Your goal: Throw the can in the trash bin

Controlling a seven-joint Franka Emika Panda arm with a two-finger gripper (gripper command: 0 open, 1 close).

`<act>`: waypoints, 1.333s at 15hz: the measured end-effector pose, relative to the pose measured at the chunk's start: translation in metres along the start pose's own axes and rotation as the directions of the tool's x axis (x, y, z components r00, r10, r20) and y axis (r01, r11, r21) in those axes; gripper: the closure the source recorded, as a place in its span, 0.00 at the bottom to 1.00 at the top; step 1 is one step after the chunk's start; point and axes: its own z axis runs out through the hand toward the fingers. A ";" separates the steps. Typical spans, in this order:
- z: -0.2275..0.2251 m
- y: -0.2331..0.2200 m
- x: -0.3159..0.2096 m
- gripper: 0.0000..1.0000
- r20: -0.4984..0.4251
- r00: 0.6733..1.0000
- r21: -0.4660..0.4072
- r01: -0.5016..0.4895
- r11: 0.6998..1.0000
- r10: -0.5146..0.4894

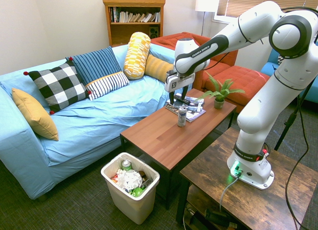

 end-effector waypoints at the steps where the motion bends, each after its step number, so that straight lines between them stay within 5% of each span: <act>1: 0.000 -0.001 0.000 0.00 0.001 1.000 -0.002 0.001 1.000 -0.001; 8: 0.006 0.008 0.066 0.00 -0.092 0.984 -0.029 -0.157 0.987 0.154; 20: 0.109 0.012 0.148 0.00 -0.083 0.908 -0.143 -0.418 0.897 0.410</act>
